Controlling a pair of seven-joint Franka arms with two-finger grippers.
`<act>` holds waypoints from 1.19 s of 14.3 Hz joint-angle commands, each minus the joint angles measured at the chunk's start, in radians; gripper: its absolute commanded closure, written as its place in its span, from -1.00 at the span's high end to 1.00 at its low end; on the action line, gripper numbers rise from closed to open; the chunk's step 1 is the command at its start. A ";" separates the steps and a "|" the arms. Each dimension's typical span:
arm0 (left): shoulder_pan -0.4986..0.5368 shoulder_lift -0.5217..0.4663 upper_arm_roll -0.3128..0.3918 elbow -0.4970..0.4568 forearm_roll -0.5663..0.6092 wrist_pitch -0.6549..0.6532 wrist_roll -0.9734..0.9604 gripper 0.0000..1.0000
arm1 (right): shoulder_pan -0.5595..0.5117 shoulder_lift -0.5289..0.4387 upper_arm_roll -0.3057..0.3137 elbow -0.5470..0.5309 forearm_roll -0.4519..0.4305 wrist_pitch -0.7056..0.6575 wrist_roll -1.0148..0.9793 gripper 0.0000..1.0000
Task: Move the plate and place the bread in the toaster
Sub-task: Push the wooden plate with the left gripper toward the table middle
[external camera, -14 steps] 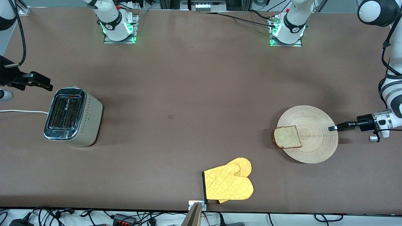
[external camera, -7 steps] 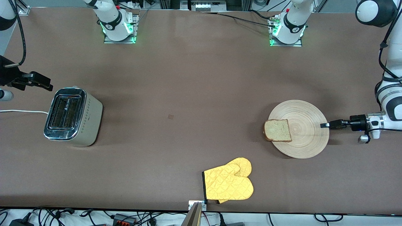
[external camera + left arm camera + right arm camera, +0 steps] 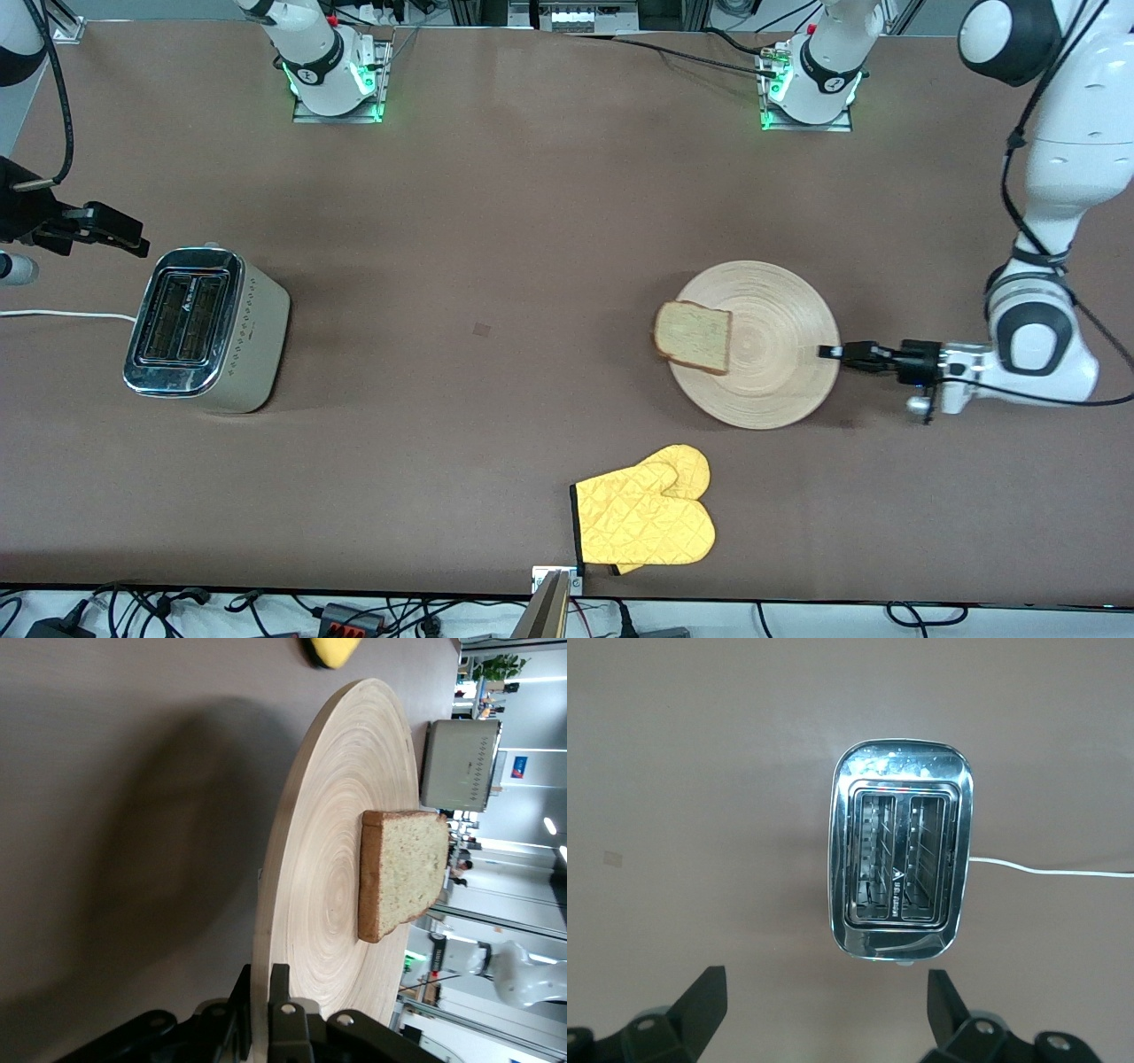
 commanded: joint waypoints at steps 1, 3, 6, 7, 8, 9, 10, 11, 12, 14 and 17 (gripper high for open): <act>-0.064 -0.028 -0.006 -0.057 -0.126 0.013 -0.040 -0.98 | -0.002 0.002 0.002 0.015 0.004 -0.015 -0.001 1.00; -0.139 -0.051 -0.015 -0.107 -0.171 0.116 -0.042 -0.98 | -0.001 0.002 0.002 0.015 0.004 -0.015 -0.001 1.00; -0.175 -0.049 -0.113 -0.152 -0.208 0.278 -0.041 -0.98 | -0.002 0.002 0.002 0.015 0.004 -0.015 -0.001 1.00; -0.180 -0.043 -0.162 -0.163 -0.208 0.347 -0.041 -0.98 | -0.002 0.002 0.002 0.015 0.004 -0.015 -0.001 1.00; -0.180 -0.040 -0.217 -0.186 -0.217 0.430 -0.041 -0.98 | -0.002 0.002 0.002 0.015 0.006 -0.016 -0.001 1.00; -0.180 -0.042 -0.253 -0.213 -0.229 0.496 -0.041 -0.98 | -0.002 0.002 0.002 0.015 0.006 -0.016 -0.001 1.00; -0.181 -0.040 -0.277 -0.229 -0.231 0.539 -0.041 -0.98 | -0.002 0.002 0.002 0.015 0.006 -0.016 -0.001 1.00; -0.190 -0.040 -0.288 -0.230 -0.231 0.569 -0.041 -0.98 | -0.002 0.002 0.002 0.015 0.006 -0.016 -0.001 1.00; -0.215 -0.037 -0.290 -0.232 -0.231 0.592 -0.041 -0.98 | -0.002 0.002 0.002 0.015 0.006 -0.016 -0.001 1.00; -0.246 -0.036 -0.290 -0.238 -0.234 0.627 -0.041 -0.79 | -0.002 0.002 0.002 0.015 0.009 -0.021 -0.001 1.00; -0.232 -0.040 -0.290 -0.241 -0.234 0.611 -0.037 1.00 | -0.002 0.004 0.002 0.015 0.007 -0.068 0.001 1.00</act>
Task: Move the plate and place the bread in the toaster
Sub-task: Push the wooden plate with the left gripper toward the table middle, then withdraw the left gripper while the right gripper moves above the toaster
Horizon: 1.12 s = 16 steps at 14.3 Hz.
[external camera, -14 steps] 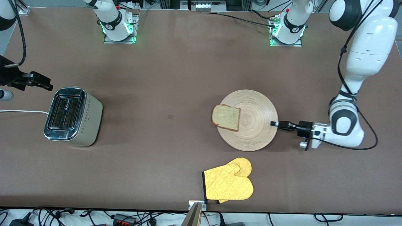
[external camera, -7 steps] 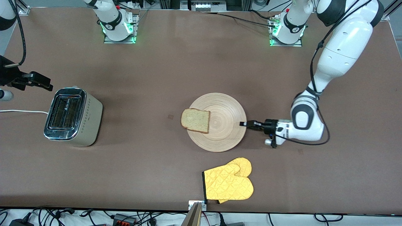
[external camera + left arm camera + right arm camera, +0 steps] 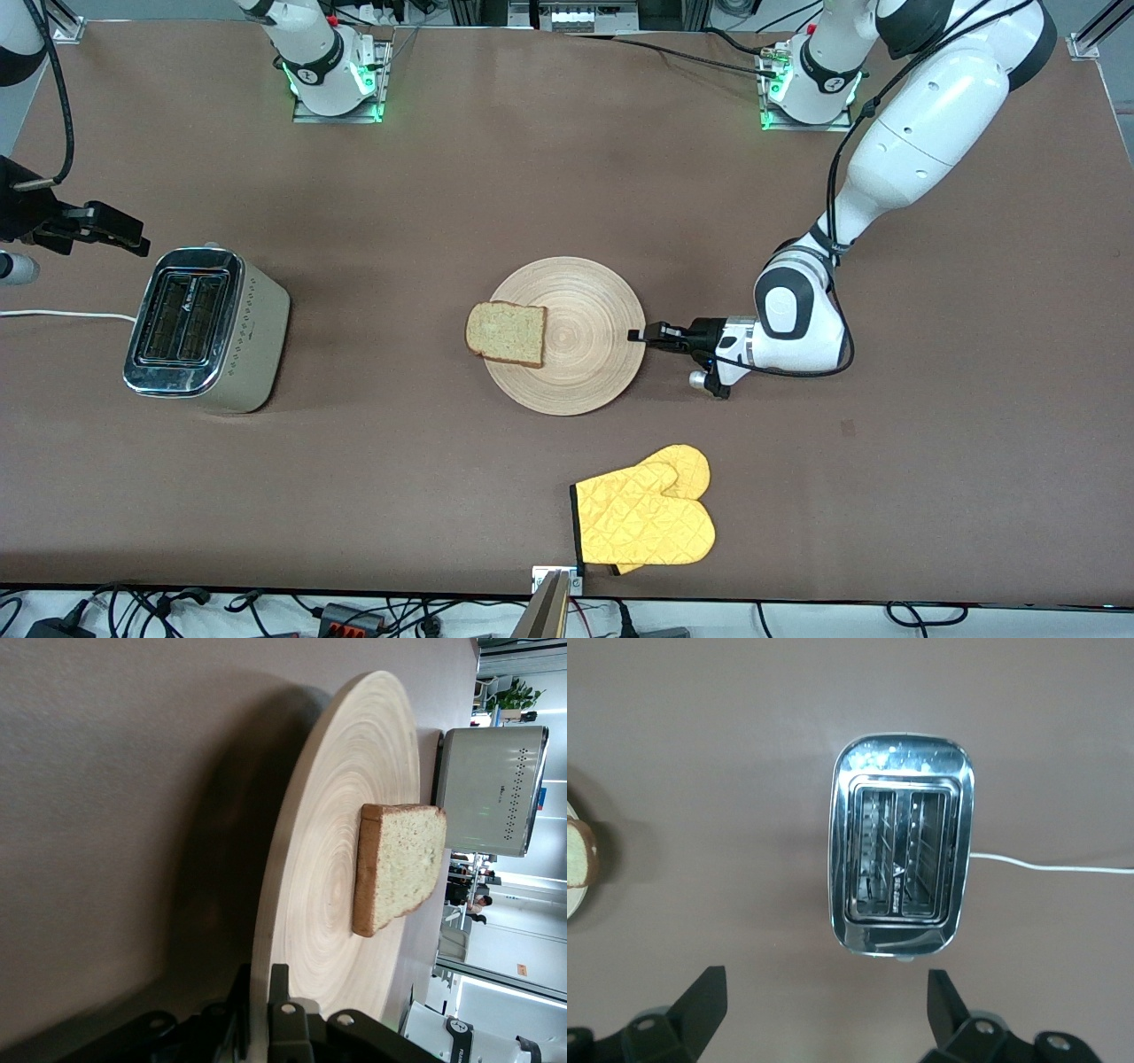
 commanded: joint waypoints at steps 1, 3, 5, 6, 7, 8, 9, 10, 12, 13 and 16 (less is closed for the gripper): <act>0.022 -0.043 -0.003 -0.030 -0.026 -0.019 0.007 1.00 | 0.001 0.005 0.002 0.012 0.007 -0.067 0.005 1.00; 0.048 -0.063 0.000 -0.029 -0.017 -0.041 0.010 1.00 | 0.007 0.008 0.003 0.006 0.009 -0.138 0.015 1.00; 0.095 -0.080 0.016 -0.007 0.010 -0.177 0.008 1.00 | 0.039 0.046 0.006 0.008 0.010 -0.159 0.009 1.00; 0.125 -0.094 0.028 0.019 0.086 -0.232 0.007 1.00 | 0.053 0.047 0.006 0.008 0.019 -0.159 0.010 1.00; 0.151 -0.100 0.028 0.043 0.174 -0.275 0.007 1.00 | 0.064 0.053 0.006 0.006 0.053 -0.166 0.010 1.00; 0.187 -0.100 0.027 0.075 0.257 -0.326 0.004 1.00 | 0.074 0.063 0.006 0.006 0.096 -0.186 0.015 1.00; 0.209 -0.102 0.028 0.100 0.315 -0.372 0.001 1.00 | 0.081 0.070 0.006 0.006 0.146 -0.188 0.016 1.00; 0.229 -0.115 0.028 0.132 0.383 -0.424 -0.013 1.00 | 0.084 0.085 0.006 0.005 0.188 -0.185 0.018 1.00; 0.241 -0.134 0.028 0.213 0.540 -0.510 -0.071 1.00 | 0.090 0.154 0.006 -0.018 0.249 -0.126 0.111 1.00; 0.241 -0.144 0.027 0.259 0.611 -0.565 -0.131 1.00 | 0.111 0.165 0.006 -0.023 0.293 -0.073 0.192 1.00; 0.229 -0.210 0.019 0.368 0.794 -0.721 -0.307 1.00 | 0.162 0.235 0.006 -0.025 0.326 -0.012 0.282 1.00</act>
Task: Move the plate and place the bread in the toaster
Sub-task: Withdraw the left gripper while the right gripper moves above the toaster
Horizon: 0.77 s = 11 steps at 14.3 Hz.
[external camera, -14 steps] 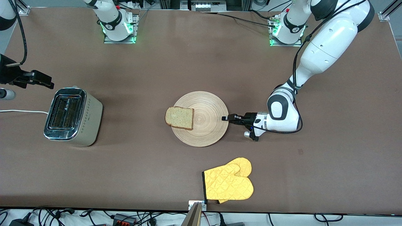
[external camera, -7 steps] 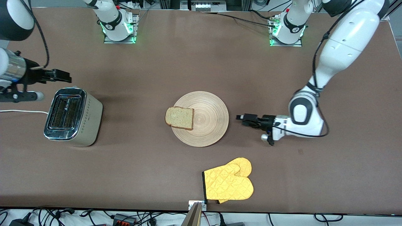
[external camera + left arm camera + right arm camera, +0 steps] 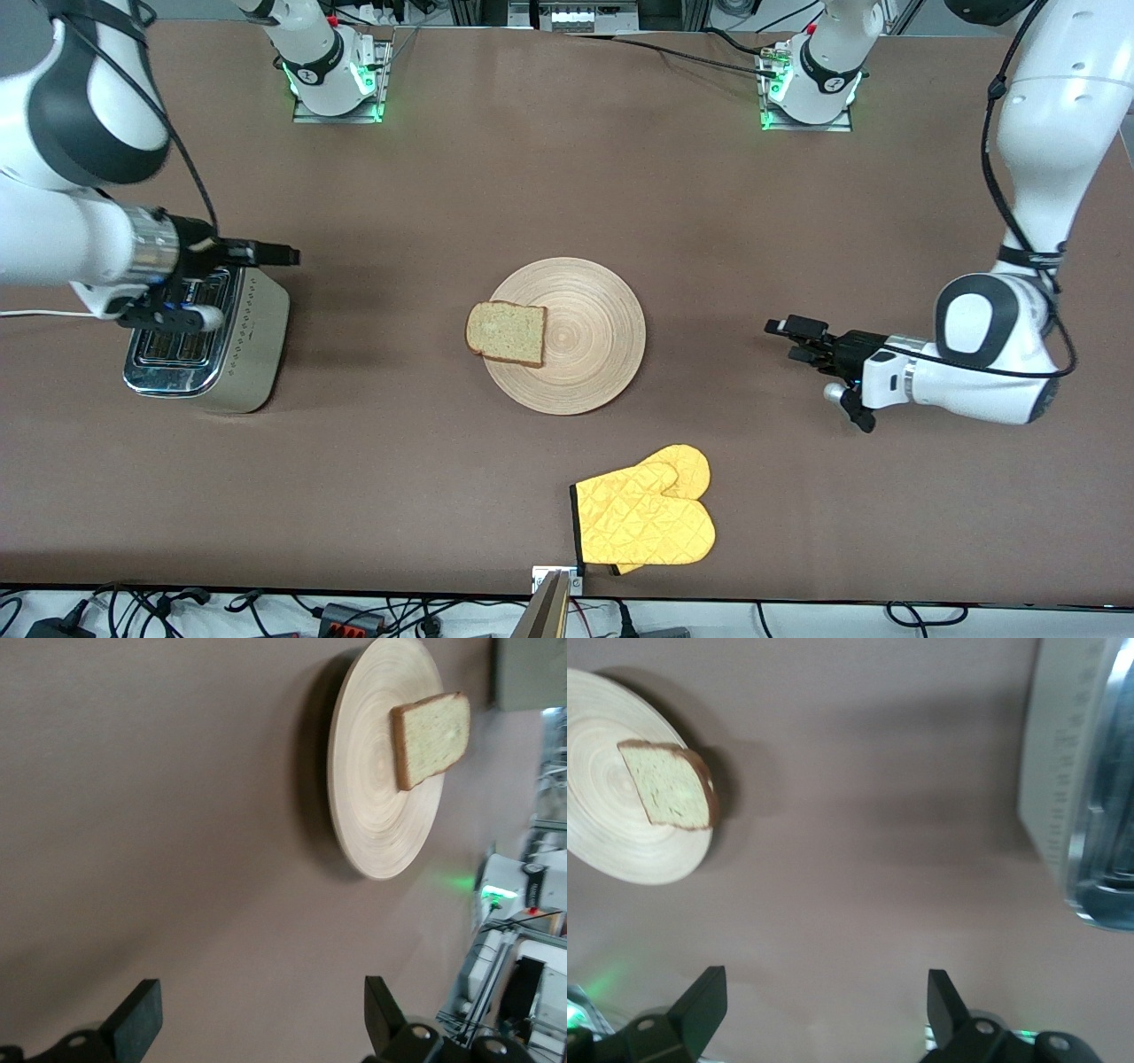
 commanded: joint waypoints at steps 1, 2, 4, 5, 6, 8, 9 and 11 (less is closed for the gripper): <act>-0.029 -0.085 -0.004 0.085 0.180 -0.132 -0.143 1.00 | 0.016 0.060 -0.002 -0.011 0.067 0.049 0.049 1.00; -0.032 -0.123 -0.008 0.093 0.251 -0.162 -0.177 1.00 | 0.011 0.067 -0.002 -0.043 0.134 0.083 0.048 1.00; -0.055 -0.201 -0.005 0.093 0.357 -0.193 -0.219 1.00 | 0.024 0.044 -0.002 -0.130 0.176 0.214 0.045 1.00; -0.066 -0.241 -0.007 0.093 0.430 -0.202 -0.251 1.00 | 0.030 0.032 -0.001 -0.179 0.181 0.282 0.045 1.00; -0.073 -0.305 -0.002 0.091 0.511 -0.219 -0.317 1.00 | 0.059 -0.013 -0.001 -0.274 0.184 0.402 0.040 1.00; -0.116 -0.396 0.056 0.075 0.515 -0.217 -0.325 1.00 | 0.060 -0.030 0.001 -0.360 0.272 0.489 0.005 1.00; -0.157 -0.442 0.135 0.067 0.503 -0.217 -0.326 1.00 | 0.060 -0.031 0.001 -0.382 0.334 0.506 -0.038 1.00; -0.256 -0.535 0.304 -0.012 0.433 -0.205 -0.351 1.00 | 0.065 -0.045 0.001 -0.448 0.382 0.592 -0.095 1.00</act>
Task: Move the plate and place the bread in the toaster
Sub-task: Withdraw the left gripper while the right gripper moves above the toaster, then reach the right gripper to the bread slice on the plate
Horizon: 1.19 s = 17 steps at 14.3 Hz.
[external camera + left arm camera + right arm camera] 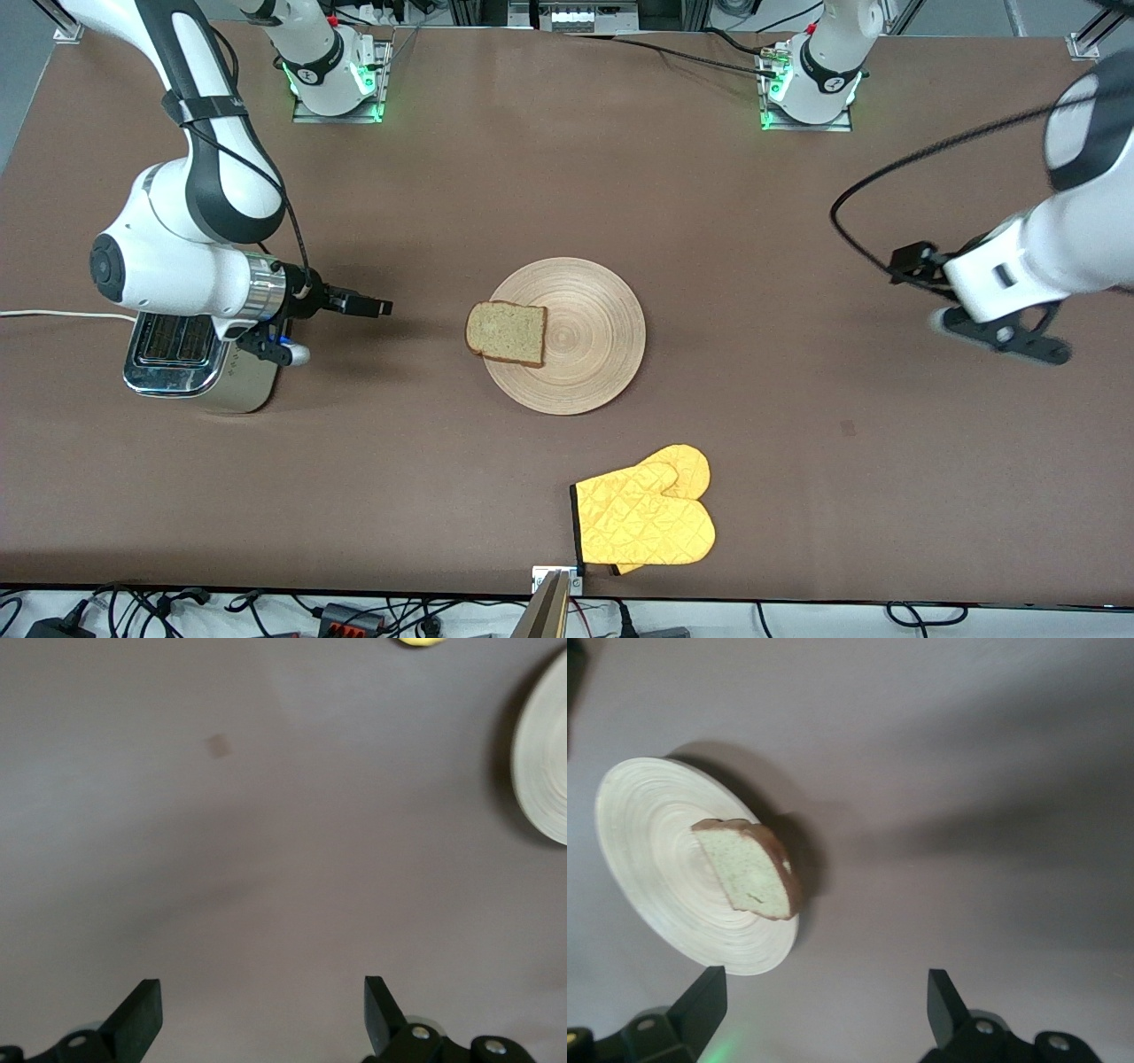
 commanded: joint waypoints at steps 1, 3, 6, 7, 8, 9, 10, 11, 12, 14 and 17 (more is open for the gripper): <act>-0.117 -0.164 0.203 -0.162 -0.067 0.033 -0.060 1.00 | 0.016 -0.059 0.009 -0.142 0.055 0.149 -0.080 1.00; -0.140 -0.259 0.236 -0.293 -0.069 0.150 -0.102 1.00 | 0.053 -0.070 0.020 -0.238 0.078 0.300 -0.142 1.00; -0.177 -0.306 0.265 -0.352 -0.074 0.242 -0.079 1.00 | 0.099 -0.052 0.018 -0.268 0.317 0.377 -0.303 1.00; -0.181 -0.307 0.268 -0.353 -0.074 0.242 -0.079 1.00 | 0.113 -0.041 0.018 -0.268 0.409 0.392 -0.384 1.00; -0.183 -0.312 0.266 -0.353 -0.074 0.240 -0.079 1.00 | 0.117 -0.032 0.018 -0.268 0.454 0.409 -0.463 1.00; -0.183 -0.318 0.268 -0.355 -0.074 0.237 -0.077 1.00 | 0.120 -0.018 0.018 -0.268 0.466 0.424 -0.519 1.00; -0.183 -0.319 0.273 -0.355 -0.074 0.228 -0.079 1.00 | 0.125 -0.004 0.018 -0.267 0.474 0.453 -0.547 1.00; -0.184 -0.321 0.277 -0.353 -0.074 0.223 -0.079 1.00 | 0.151 0.007 0.020 -0.265 0.477 0.493 -0.561 1.00; -0.194 -0.323 0.280 -0.353 -0.074 0.223 -0.079 1.00 | 0.171 0.014 0.018 -0.264 0.477 0.533 -0.565 1.00; -0.197 -0.338 0.296 -0.373 -0.074 0.228 -0.079 1.00 | 0.195 0.037 0.020 -0.254 0.491 0.581 -0.571 1.00; -0.194 -0.379 0.296 -0.434 -0.095 0.252 -0.088 1.00 | 0.219 0.077 0.020 -0.221 0.650 0.587 -0.659 1.00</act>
